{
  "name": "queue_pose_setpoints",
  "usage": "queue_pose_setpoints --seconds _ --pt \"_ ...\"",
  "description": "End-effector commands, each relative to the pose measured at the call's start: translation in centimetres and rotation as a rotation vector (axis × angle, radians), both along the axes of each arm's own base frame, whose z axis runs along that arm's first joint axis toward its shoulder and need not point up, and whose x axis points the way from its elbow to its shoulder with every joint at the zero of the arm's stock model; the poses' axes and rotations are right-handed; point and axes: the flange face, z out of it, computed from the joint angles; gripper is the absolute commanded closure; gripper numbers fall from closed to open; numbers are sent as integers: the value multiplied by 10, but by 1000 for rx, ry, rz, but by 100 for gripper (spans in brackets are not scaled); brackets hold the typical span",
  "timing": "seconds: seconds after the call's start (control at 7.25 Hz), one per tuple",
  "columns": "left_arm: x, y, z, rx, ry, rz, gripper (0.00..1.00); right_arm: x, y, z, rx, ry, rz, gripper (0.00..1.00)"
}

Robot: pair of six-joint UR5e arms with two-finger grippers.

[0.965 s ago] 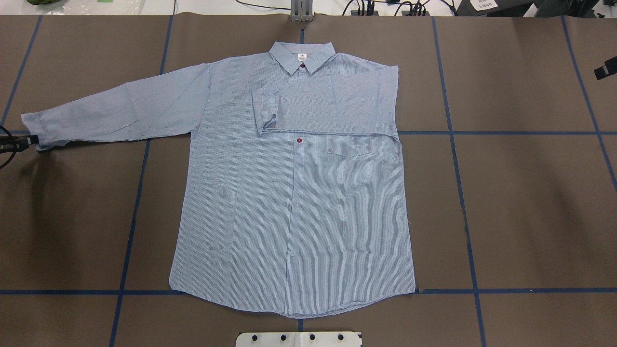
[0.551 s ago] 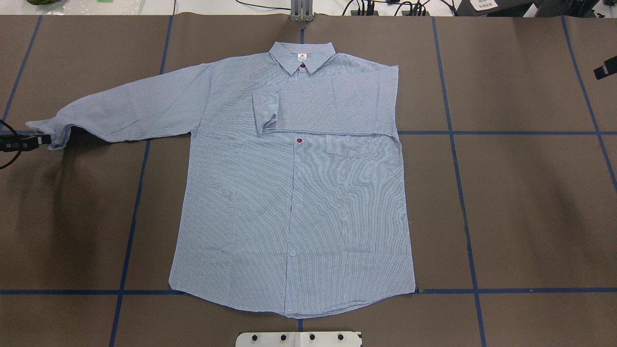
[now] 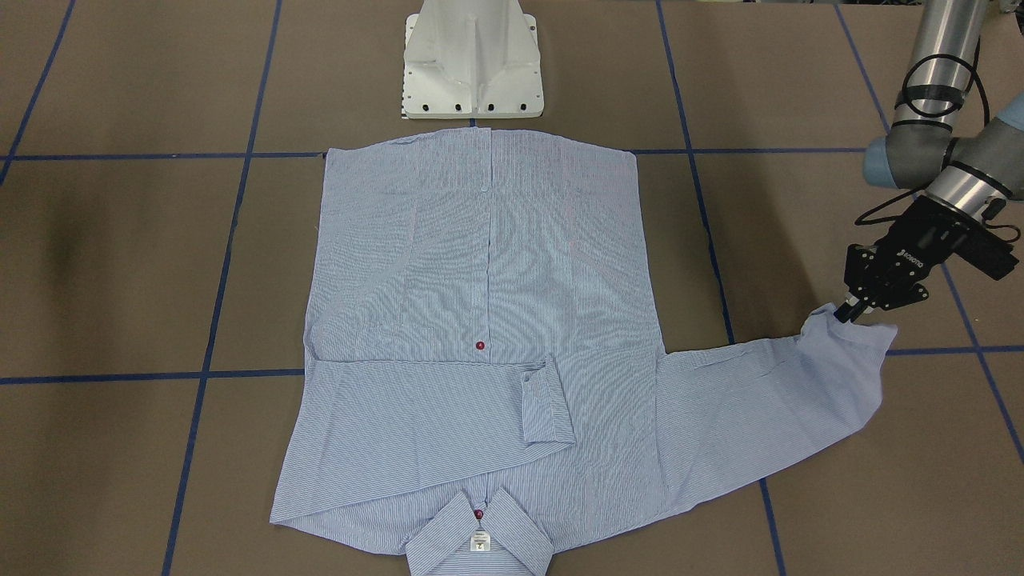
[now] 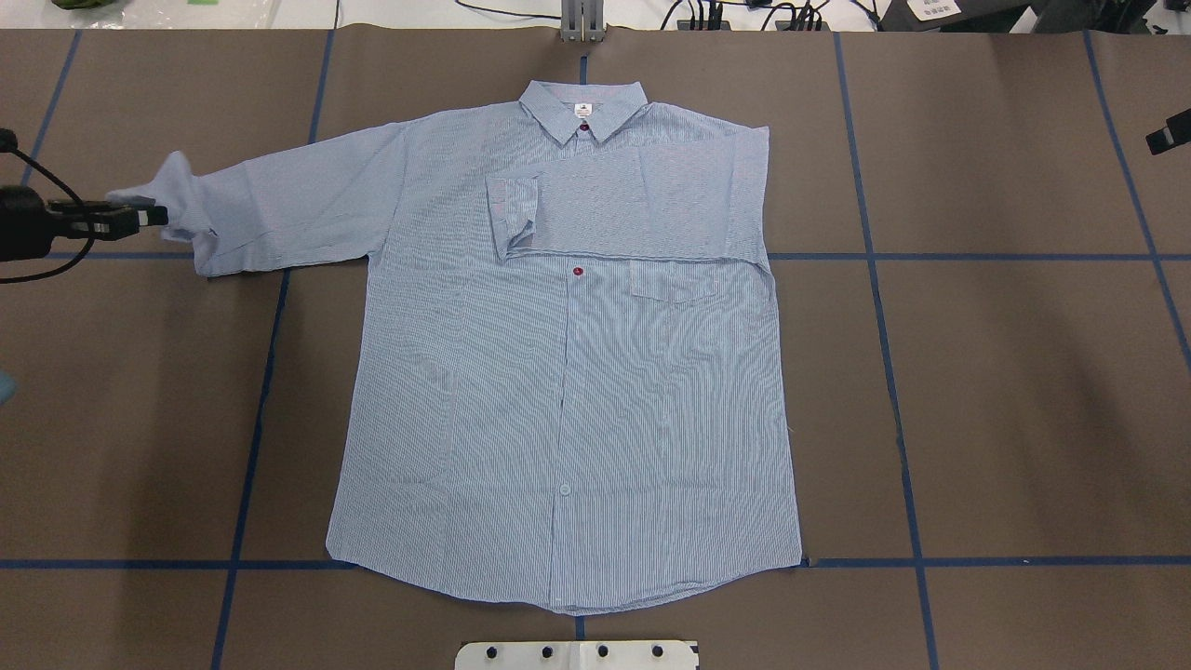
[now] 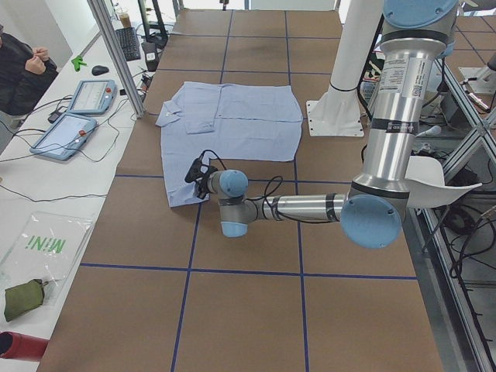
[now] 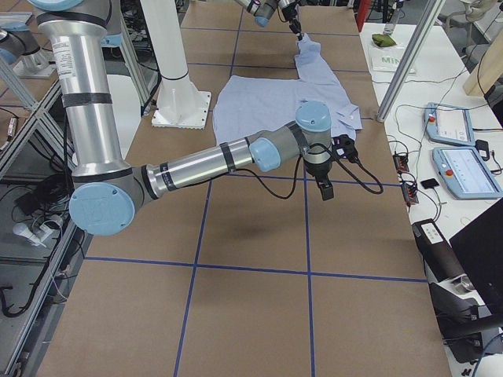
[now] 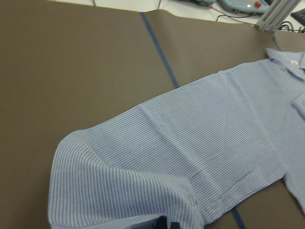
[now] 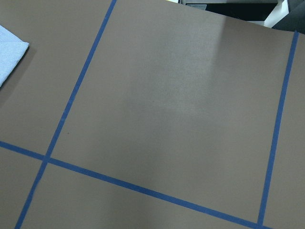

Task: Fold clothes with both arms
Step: 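Fold the sleeve with the left gripper across the shirt body and release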

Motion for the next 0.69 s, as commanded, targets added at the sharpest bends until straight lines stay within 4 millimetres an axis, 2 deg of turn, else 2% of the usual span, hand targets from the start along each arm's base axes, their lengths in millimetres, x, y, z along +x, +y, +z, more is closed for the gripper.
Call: queue_pose_setpoints --seconds 0.0,0.14,0.28,0.41,0.55 --pt "37 -47 -89 -7 6 55 100 0 1 1 -3 0 0 0" --pt "62 -69 -135 -15 9 69 100 0 2 2 -4 1 0 0" --pt "102 -69 -168 -15 12 112 100 1 3 4 -7 1 0 0" --pt "141 -71 -210 -19 5 121 100 1 4 6 -10 2 0 0" --pt "187 -71 -266 -58 7 134 100 1 4 5 -10 1 1 0"
